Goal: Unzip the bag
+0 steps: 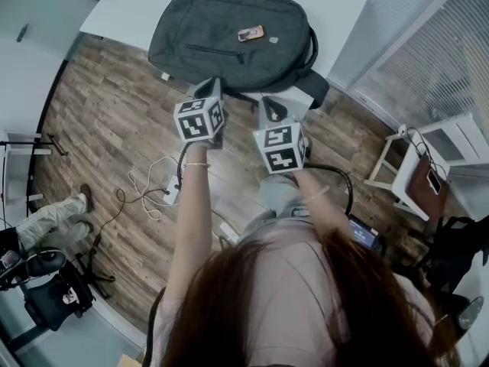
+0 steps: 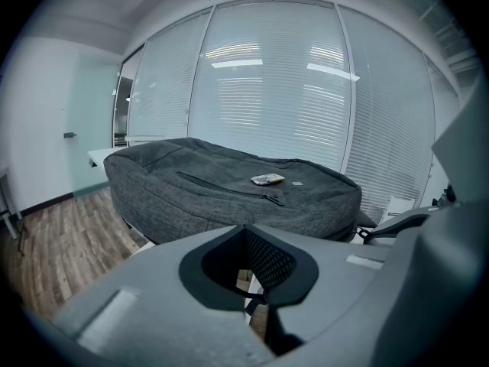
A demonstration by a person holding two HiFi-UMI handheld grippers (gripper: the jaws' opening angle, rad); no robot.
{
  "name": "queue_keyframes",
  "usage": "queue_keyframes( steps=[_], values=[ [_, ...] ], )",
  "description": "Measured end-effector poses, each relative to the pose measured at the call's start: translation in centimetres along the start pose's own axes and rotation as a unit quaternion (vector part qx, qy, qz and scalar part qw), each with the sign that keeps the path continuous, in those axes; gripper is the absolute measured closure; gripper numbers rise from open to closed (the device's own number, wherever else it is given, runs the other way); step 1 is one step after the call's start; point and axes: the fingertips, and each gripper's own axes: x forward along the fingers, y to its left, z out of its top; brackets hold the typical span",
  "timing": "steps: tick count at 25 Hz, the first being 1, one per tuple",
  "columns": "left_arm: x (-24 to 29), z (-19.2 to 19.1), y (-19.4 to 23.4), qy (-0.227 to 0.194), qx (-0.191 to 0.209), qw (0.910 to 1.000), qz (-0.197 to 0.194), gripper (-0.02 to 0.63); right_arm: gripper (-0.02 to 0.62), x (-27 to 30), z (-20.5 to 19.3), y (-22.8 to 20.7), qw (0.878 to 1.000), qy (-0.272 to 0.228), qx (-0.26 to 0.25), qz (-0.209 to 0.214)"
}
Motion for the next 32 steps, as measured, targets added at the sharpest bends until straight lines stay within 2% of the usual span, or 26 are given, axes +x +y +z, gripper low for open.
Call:
queue_keyframes(
  steps=[8,32],
  values=[
    [-0.1,0.0,-0.1,0.0,-0.002,1.0,0.001,0.597,0.589,-0.8,-0.1,-2.1,1.0,0.002,0.003,-0.018],
    [-0.3,-0.1,-0.3,-0.002,-0.013,0.9999,0.005,0.597,0.588,-1.6,-0.1,-4.5,1.0,0.008,-0.007,-0.024]
  ],
)
